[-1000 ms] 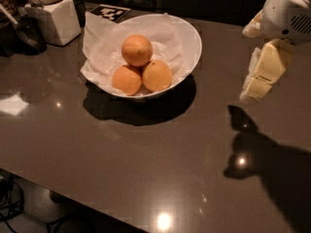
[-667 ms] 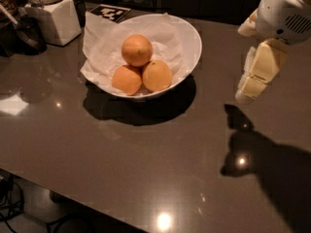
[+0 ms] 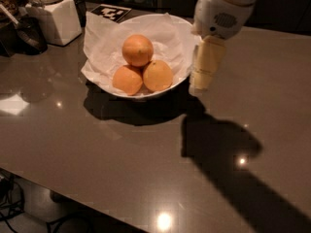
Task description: Pick orange from white bowl
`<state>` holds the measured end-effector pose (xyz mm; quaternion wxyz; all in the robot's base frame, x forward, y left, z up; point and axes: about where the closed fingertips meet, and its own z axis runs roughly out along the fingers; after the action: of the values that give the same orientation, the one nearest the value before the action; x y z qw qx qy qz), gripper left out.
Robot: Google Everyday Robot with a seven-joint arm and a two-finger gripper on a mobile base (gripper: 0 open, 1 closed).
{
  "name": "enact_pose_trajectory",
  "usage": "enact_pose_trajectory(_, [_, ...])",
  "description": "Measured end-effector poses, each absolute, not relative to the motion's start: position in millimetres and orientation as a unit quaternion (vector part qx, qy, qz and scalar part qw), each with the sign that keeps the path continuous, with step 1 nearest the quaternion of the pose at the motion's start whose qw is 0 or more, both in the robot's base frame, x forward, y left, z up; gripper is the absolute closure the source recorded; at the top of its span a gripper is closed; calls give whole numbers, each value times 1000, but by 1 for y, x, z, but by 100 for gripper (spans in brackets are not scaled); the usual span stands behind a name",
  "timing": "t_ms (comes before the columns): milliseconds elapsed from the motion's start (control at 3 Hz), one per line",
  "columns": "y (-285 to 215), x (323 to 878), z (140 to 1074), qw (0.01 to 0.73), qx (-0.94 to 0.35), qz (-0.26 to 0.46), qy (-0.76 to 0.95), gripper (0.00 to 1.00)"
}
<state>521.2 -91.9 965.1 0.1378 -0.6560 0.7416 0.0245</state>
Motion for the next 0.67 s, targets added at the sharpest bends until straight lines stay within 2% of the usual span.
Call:
enact_pose_trajectory(333, [-64, 539, 954, 106, -677, 11, 729, 0])
enact_pose_trajectory(667, [-57, 544, 955, 119, -677, 10, 726, 0])
